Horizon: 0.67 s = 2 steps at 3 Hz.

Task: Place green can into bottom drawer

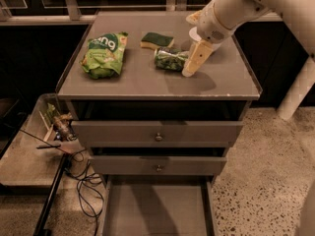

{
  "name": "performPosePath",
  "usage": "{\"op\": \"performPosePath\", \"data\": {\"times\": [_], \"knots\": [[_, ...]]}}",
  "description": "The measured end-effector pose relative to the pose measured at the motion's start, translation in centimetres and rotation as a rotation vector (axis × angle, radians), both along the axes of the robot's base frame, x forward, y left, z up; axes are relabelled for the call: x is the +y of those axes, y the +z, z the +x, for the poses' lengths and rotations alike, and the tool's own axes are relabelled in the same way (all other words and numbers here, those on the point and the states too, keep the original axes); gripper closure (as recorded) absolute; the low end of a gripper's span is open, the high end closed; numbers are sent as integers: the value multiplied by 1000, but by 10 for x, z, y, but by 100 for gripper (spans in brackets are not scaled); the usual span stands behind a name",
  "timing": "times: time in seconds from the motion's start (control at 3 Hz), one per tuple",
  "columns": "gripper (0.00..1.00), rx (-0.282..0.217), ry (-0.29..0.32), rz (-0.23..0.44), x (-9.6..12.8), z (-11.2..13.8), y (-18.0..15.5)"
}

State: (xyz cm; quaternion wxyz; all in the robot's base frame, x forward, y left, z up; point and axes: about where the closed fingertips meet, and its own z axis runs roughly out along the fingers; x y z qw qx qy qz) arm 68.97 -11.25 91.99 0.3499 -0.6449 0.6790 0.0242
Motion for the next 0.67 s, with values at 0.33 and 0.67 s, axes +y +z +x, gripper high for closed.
{"op": "performPosePath", "data": {"times": [0.33,0.67], "knots": [[0,9,23,-13,11,9,-12],[0,24,39,-23,19,16,-23]]}}
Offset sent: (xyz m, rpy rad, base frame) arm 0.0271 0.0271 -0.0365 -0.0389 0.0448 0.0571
